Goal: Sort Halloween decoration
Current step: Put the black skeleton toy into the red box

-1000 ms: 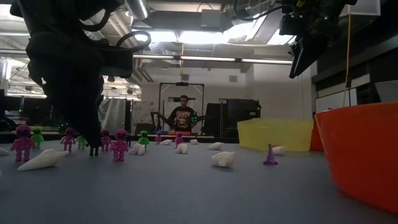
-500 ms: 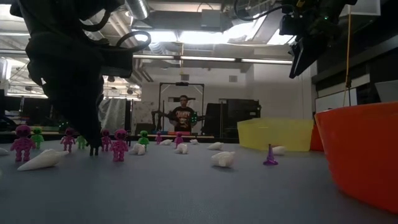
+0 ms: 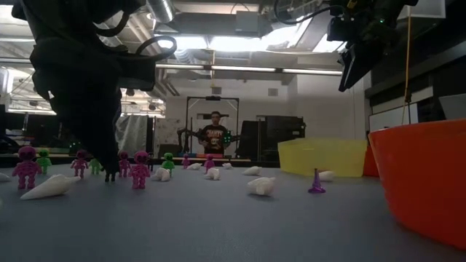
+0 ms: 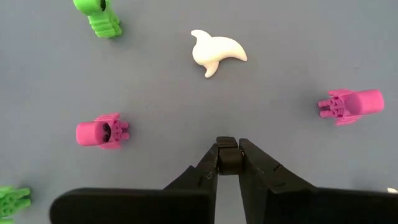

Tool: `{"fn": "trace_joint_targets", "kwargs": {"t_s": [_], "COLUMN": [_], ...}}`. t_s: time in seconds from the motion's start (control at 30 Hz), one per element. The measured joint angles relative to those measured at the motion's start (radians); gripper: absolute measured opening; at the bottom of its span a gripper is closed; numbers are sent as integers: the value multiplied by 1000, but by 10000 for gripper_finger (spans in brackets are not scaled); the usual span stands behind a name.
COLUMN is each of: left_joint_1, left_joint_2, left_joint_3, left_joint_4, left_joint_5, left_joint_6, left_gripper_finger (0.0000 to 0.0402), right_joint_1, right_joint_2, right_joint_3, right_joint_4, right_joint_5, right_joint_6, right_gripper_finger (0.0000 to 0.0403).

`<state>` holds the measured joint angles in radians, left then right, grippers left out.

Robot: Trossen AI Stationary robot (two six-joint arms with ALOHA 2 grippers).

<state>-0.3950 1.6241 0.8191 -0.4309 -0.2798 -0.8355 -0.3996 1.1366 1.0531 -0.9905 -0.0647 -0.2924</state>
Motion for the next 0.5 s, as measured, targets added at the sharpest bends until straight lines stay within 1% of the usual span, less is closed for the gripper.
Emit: {"fn": "trace_joint_targets", "kwargs": {"t_s": [0.2,0.3,0.5], "left_joint_1": [0,0,22], "left_joint_2": [-22,-34,-38], "left_joint_3": [0,9,71], "left_joint_4": [-2,-6,-6], "left_joint_5": [0,1,4], "left_joint_6": [0,3,13], "left_gripper_finger": [22,22,24], "right_joint_1": [0,0,0], "right_joint_2": [0,0,0], "right_joint_3": [0,0,0], "right_joint_4": [1,6,73], "right_joint_5": [0,0,-12], "right_joint_6": [0,28,80], "right_gripper_finger": [179,179,179]}}
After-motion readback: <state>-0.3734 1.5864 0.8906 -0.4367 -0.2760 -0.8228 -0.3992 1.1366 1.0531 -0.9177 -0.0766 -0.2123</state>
